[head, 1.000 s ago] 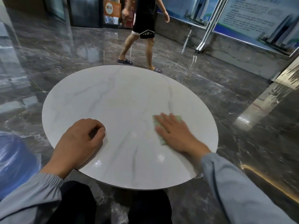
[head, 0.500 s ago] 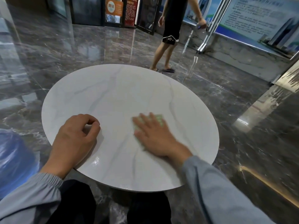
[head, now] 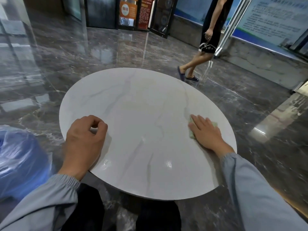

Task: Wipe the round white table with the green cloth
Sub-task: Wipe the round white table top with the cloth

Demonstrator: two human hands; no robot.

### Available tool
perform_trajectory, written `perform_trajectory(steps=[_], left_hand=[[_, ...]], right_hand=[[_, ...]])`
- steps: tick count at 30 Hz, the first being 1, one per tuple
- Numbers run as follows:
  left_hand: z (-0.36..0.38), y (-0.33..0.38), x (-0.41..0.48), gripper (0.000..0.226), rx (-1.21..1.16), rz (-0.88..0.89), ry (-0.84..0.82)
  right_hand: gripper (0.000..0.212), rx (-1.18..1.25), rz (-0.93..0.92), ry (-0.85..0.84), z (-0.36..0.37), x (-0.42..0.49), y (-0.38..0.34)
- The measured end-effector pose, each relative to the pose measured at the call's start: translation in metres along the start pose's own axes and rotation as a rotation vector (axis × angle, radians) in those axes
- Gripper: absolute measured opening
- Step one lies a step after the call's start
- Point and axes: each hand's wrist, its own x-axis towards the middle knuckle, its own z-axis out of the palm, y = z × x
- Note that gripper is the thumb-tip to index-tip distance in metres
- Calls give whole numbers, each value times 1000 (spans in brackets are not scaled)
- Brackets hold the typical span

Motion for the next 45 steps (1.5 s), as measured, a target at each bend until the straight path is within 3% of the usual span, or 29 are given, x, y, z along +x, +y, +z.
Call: perform_trajectory(steps=[2,4,7,11,15,18,23,25,27,32,36,38,40,43,45], left_hand=[[-1,1,0,17,-44,-45,17],[-2,0,2,17,-117,-102,30],[-5,-5,6,17,-223,-164,59],[-7,-6,8,20,-318,-183,104],[-7,-10,10,20,-335,-165,100],[-6,-13,10,20,-327,-171,84],[-3,-13,11,19,-339,-190,73],[-3,-11,10,19,-333,-200,81],[-4,-11,10,18,-335,-210,85],[-4,-12,11,19,-346,-184,87],[-4,-13,10,18,-320,-177,80],[-4,-14,10,18,-315,-178,67],[-4,-14,10,18,-316,-178,56],[-3,-11,10,20,-319,-174,56],[-4,-9,10,23,-321,-171,61]], right_hand=[[62,40,97,1,-1,5,2],[61,23,51,-29,2,-1,-29],[58,-119,-304,-38,18,-43,-102],[58,-77,-795,-69,46,-139,-182],[56,-7,-921,-142,41,-156,-184],[56,-30,-805,-89,31,-110,-159],[61,-102,-278,-66,7,-10,-93],[58,-39,-169,-81,2,-3,-96],[57,-25,-257,-107,7,-23,-124],[57,-95,-868,-83,40,-140,-189],[55,-19,-972,-133,39,-148,-181],[55,-35,-878,-83,31,-112,-168],[56,-79,-661,-40,24,-61,-144],[62,-119,-344,-53,8,-2,-108],[60,-52,-233,-68,5,11,-107]])
